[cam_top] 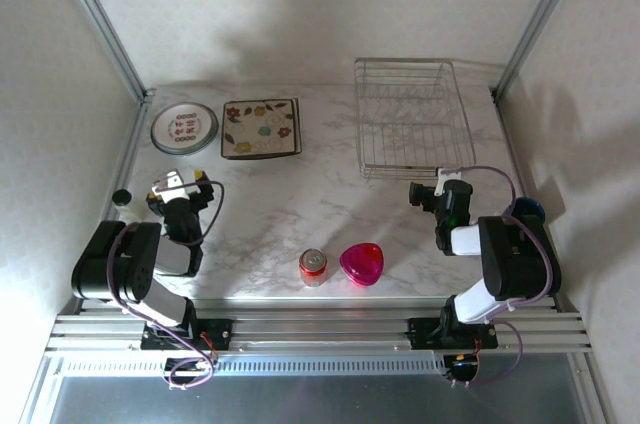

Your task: Unload the plates from the dish rack

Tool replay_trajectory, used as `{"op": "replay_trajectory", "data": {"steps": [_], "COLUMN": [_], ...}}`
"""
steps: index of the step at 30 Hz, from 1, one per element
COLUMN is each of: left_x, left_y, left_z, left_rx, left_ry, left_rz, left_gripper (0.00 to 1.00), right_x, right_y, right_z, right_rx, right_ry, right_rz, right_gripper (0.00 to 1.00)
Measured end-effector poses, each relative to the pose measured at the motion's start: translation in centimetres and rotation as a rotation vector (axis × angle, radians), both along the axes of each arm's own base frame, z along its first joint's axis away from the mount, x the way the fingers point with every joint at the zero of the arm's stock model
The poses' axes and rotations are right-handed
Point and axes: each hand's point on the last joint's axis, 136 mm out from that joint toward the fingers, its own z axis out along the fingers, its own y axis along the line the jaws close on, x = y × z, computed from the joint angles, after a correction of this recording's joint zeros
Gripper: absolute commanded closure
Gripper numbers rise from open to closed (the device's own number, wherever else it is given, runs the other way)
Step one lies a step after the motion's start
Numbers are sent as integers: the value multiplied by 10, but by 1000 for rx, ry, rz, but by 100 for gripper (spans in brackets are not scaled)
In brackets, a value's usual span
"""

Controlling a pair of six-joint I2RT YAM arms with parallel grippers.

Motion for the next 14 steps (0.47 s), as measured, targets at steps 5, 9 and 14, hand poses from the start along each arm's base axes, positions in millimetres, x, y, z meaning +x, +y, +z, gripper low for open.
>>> {"op": "replay_trajectory", "data": {"steps": [5, 9, 14], "left_x": [1, 1, 1], "left_y": [0, -1, -1], "left_z": [3, 4, 4], "left_rx": [0, 0, 0], "left_ry": [-12, -15, -16], "left_rz": [-3, -3, -3], "left_gripper": [0, 0, 0], "right_x": [8, 8, 8], "right_y": [1, 1, 1], "right_z": [10, 10, 10], "right_rx": [4, 4, 5], "right_ry": [-29, -29, -29], "right_rz": [0, 0, 0], "right_gripper": [1, 1, 1]}}
